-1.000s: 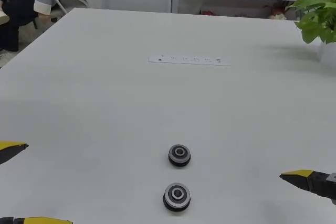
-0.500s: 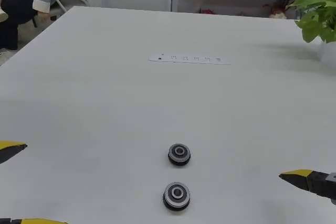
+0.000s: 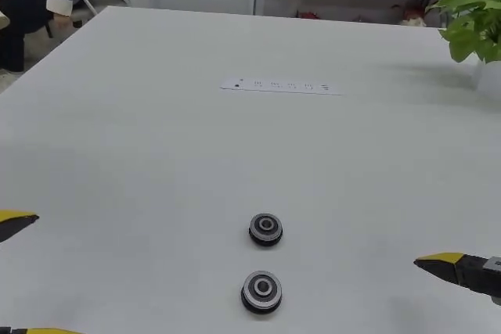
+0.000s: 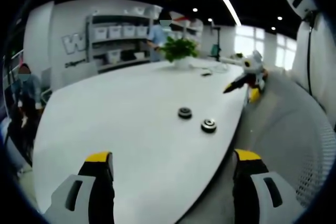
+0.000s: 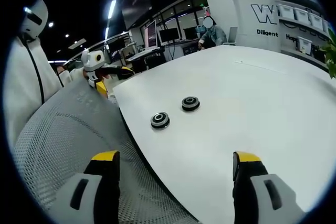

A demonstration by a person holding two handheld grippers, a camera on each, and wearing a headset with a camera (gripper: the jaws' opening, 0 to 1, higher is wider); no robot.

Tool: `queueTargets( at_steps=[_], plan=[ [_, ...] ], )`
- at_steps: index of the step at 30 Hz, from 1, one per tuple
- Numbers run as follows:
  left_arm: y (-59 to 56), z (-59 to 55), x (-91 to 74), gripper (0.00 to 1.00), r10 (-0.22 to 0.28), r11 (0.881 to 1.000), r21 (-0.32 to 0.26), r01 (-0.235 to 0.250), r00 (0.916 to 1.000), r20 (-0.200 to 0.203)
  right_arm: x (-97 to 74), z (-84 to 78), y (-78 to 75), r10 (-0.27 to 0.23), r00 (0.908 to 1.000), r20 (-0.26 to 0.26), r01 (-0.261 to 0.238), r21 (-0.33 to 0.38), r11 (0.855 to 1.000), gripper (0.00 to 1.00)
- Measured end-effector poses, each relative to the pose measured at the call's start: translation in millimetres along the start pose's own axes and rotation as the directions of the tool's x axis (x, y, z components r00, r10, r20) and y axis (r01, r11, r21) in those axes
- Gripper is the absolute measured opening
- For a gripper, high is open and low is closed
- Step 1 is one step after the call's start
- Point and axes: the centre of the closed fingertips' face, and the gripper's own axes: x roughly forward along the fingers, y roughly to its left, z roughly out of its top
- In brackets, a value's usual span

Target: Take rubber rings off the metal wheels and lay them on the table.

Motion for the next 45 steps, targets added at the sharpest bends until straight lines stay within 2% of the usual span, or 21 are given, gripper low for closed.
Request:
queueTargets(
  at_steps=[7,9,12,23,26,34,40,45],
  plan=[
    [-1.5,1.1,3.3,0.95,-0.014,1.0,0.009,0.014,0.9999,-0.008,0.3,1.7,-2.0,0.004,1.0,0.003,-0.004,-0.002,1.0,0.84],
    [-5.0,-0.6,4.1,0.95,-0.038,0.999,0.023,0.038,0.999,-0.024,0.6,1.7,-2.1,0.007,1.0,0.002,-0.007,-0.004,1.0,0.84],
    [-3.9,-0.9,5.3,0.95,-0.039,0.999,0.028,0.04,0.9987,-0.033,1.3,1.7,-2.9,0.011,0.9999,0.0,-0.011,-0.006,1.0,0.84],
    [-10.1,11.8,14.3,0.93,-0.082,0.995,0.052,0.083,0.9965,-0.013,10.5,10.5,-0.6,0.045,0.9986,0.027,-0.045,-0.02,0.999,0.79],
    [-14.9,14.6,17.5,0.93,-0.117,0.99,0.079,0.118,0.9929,-0.023,14.4,12.6,1.5,0.063,0.9978,0.02,-0.063,-0.038,0.997,0.78],
    [-18.2,26.1,24.5,0.92,-0.157,0.98,0.118,0.158,0.9874,-0.015,19.9,18.1,6.0,0.103,0.9947,0.008,-0.102,-0.081,0.991,0.75],
    [-23.8,32.2,31.2,0.91,-0.198,0.967,0.155,0.2,0.9798,-0.026,22.3,25.2,6.8,0.121,0.9923,0.026,-0.118,-0.102,0.988,0.69],
    [-29.9,39.0,38.9,0.9,-0.228,0.956,0.184,0.228,0.9734,-0.026,26.6,29.4,7.5,0.136,0.9906,0.012,-0.134,-0.12,0.984,0.68]
  ],
)
